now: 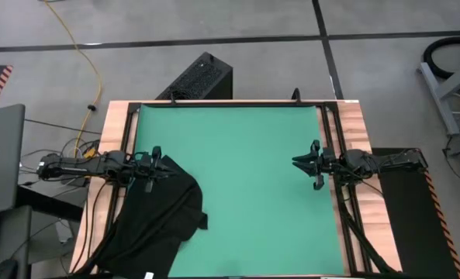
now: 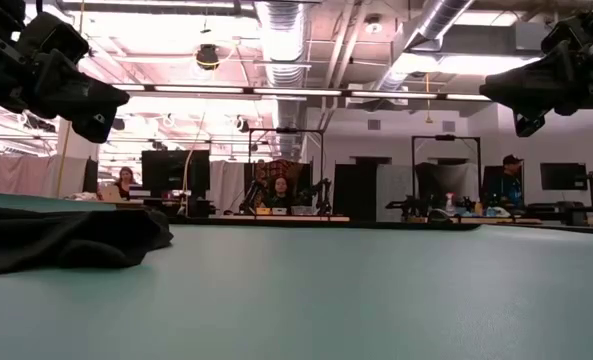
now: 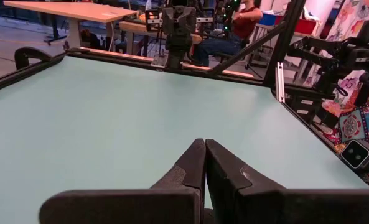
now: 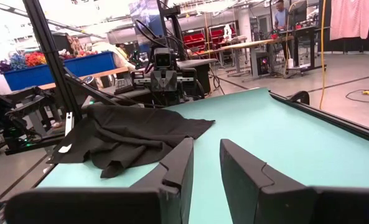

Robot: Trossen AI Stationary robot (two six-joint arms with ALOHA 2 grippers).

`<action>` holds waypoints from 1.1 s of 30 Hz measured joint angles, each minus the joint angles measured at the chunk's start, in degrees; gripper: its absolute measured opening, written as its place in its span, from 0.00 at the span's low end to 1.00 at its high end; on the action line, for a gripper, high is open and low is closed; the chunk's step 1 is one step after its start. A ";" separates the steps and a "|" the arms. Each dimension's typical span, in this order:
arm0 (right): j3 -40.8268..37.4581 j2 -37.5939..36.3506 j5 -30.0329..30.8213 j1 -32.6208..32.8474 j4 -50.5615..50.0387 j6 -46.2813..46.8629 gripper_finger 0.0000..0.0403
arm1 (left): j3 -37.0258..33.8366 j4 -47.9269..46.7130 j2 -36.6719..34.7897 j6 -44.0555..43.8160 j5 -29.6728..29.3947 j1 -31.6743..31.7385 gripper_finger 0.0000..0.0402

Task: Roll towel

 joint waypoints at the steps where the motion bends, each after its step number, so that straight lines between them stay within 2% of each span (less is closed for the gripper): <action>1: 0.01 0.00 0.00 0.00 0.00 -0.01 0.25 | -0.01 0.21 -0.01 0.87 -0.22 -0.01 0.00; 4: 0.02 0.00 0.00 0.00 0.00 -0.01 0.25 | 0.01 1.64 -0.01 3.74 -2.88 0.02 0.00; 10: 0.02 0.00 0.93 -0.25 0.11 0.00 0.25 | -0.01 1.69 -0.01 3.52 -8.29 0.02 0.00; 16: 0.02 0.00 0.56 -0.44 0.14 0.03 0.25 | 0.00 1.92 0.01 1.42 -10.30 -0.01 0.00; 19: 0.02 0.00 1.58 -0.87 0.37 -0.02 0.25 | -0.01 2.24 -0.01 -6.13 -13.42 0.02 0.00; 22: 0.02 0.01 1.93 -1.86 2.36 -0.79 0.25 | -0.01 2.26 0.00 -7.94 -13.43 0.02 0.00; 27: 0.15 0.22 2.14 -1.68 11.06 -2.63 0.25 | 0.61 4.63 0.46 -12.47 -15.16 0.13 0.00; 33: 3.33 4.90 5.18 -1.53 10.39 -10.83 0.25 | 6.98 4.13 6.95 -13.46 -10.76 -1.60 0.00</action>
